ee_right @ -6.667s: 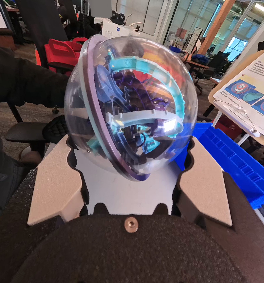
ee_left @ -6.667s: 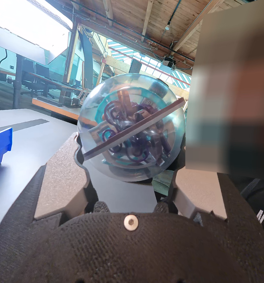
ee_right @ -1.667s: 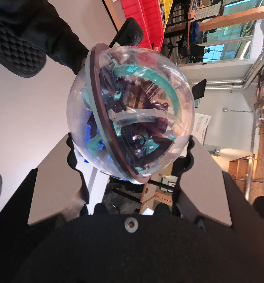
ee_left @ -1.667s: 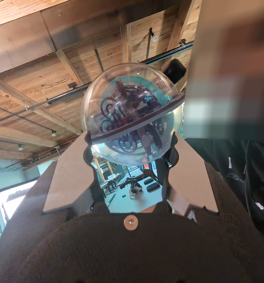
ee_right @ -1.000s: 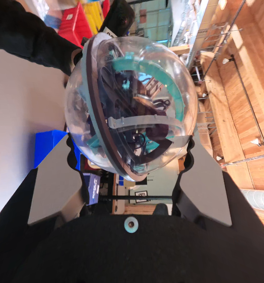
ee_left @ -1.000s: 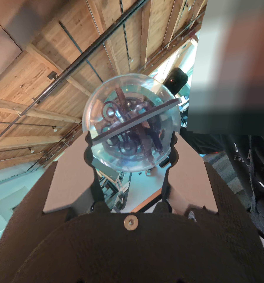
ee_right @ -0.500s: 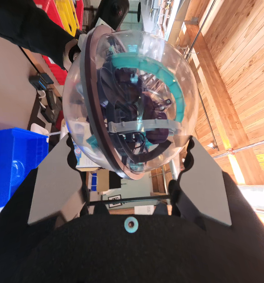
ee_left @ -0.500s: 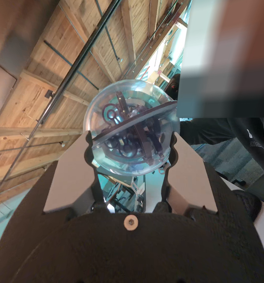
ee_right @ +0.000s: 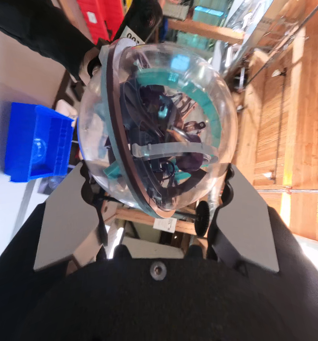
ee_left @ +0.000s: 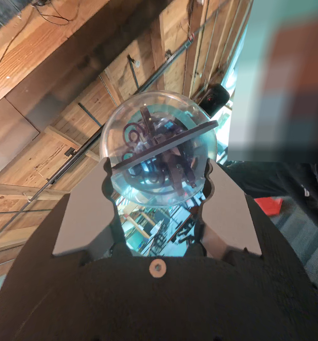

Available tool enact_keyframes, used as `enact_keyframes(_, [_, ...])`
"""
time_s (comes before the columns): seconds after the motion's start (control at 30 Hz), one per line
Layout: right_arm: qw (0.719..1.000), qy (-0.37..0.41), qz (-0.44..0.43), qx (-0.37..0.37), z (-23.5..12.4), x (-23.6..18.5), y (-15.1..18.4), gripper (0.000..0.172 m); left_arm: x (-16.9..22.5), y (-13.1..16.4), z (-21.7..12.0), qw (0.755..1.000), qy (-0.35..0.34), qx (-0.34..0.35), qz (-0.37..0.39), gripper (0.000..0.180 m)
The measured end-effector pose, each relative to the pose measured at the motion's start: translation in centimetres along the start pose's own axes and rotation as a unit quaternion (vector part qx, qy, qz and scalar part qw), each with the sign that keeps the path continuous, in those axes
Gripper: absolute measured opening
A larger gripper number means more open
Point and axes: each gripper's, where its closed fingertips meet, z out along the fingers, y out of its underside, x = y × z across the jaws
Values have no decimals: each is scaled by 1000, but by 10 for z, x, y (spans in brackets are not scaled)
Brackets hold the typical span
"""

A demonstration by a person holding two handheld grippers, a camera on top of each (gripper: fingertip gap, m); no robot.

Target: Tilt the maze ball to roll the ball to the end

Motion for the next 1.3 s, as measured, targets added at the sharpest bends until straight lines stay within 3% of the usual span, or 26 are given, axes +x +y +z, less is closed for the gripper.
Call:
enact_keyframes(0.1, [994, -95, 25, -40, 6, -31, 5, 141, 18, 36, -19, 994, -35, 65, -79, 99])
enact_keyframes(0.23, [956, -259, 124, -62, 22, -107, 19, 142, 64, 112, -56, 951, -109, 147, -248, 99])
enact_keyframes(0.37, [904, -372, 207, -45, 35, -182, 31, 142, 119, 173, -85, 907, -170, 128, -363, 98])
enact_keyframes(0.57, [824, -449, 345, 31, 51, -231, 29, 144, 162, 210, -105, 845, -192, 85, -492, 99])
enact_keyframes(0.73, [703, -494, 501, 102, 66, -262, 29, 144, 197, 229, -112, 761, -194, 37, -617, 100])
enact_keyframes(0.9, [534, -486, 669, 176, 90, -304, 41, 142, 229, 253, -119, 649, -220, -35, -727, 107])
enact_keyframes(1.0, [472, -440, 738, 198, 108, -340, 52, 137, 239, 278, -139, 594, -298, -92, -741, 126])
enact_keyframes(1.17, [342, -389, 828, 215, 127, -392, 66, 132, 258, 297, -169, 491, -352, -132, -786, 126])
enact_keyframes(1.3, [269, -378, 860, 214, 132, -421, 70, 131, 265, 302, -185, 422, -369, -192, -805, 126])
